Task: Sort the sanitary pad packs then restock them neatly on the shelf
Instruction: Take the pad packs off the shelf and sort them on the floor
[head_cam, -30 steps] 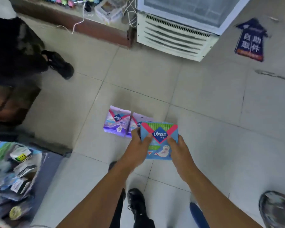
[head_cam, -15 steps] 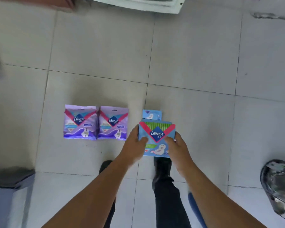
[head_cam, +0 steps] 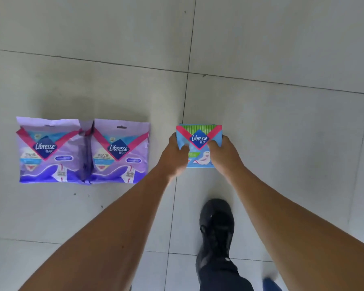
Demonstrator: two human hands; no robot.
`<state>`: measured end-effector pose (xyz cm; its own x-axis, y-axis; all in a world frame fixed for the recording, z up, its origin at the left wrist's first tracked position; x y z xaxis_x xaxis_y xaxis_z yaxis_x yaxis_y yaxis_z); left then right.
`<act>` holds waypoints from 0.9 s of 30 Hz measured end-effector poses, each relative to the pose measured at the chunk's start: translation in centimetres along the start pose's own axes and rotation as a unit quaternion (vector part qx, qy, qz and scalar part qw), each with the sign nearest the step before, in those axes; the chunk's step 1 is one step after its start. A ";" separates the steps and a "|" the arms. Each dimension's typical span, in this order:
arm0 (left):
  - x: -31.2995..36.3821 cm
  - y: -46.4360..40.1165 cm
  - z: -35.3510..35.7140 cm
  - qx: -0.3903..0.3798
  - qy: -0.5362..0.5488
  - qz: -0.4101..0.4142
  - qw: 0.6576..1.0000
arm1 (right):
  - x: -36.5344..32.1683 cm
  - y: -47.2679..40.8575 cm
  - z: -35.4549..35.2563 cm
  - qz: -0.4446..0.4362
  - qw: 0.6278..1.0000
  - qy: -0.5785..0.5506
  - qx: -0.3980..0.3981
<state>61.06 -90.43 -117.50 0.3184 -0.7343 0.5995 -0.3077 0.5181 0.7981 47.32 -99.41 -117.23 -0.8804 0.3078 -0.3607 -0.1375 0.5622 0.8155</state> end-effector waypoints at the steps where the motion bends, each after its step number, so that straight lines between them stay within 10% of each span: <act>1: -0.3 -0.2 0.0 -0.003 -0.009 0.005 1.000 | 0.0 0.1 0.0 -0.002 1.000 -0.005 0.000; 9: 4.7 4.3 4.6 0.038 -0.069 0.102 0.992 | 3.3 3.3 -8.1 -0.001 0.973 -0.138 0.186; 15: 4.0 1.2 -0.4 0.215 -0.145 0.108 0.960 | 10.2 -1.7 -10.9 0.039 0.979 -0.126 0.153; 19: -2.0 -1.8 -1.4 0.132 -0.018 -0.035 0.990 | 10.1 -4.7 -8.0 -0.004 0.985 -0.114 0.126; 27: -1.9 -1.9 -2.6 0.124 -0.039 0.035 0.991 | 8.9 -5.7 -5.6 -0.054 0.988 0.040 0.136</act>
<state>63.37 -88.82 -119.98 0.2210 -0.7376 0.6380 -0.5399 0.4523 0.7099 37.72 -104.22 -122.53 -0.9015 0.1796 -0.3937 -0.1147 0.7780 0.6178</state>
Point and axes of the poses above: each hand's wrist, its own y-axis away from the middle knuckle, its own z-axis out of the palm, x = y × z, the point moved 10 cm from there along -y, towards the middle knuckle, and after that the axes turned 14 degrees about y, right-handed, at the moved point
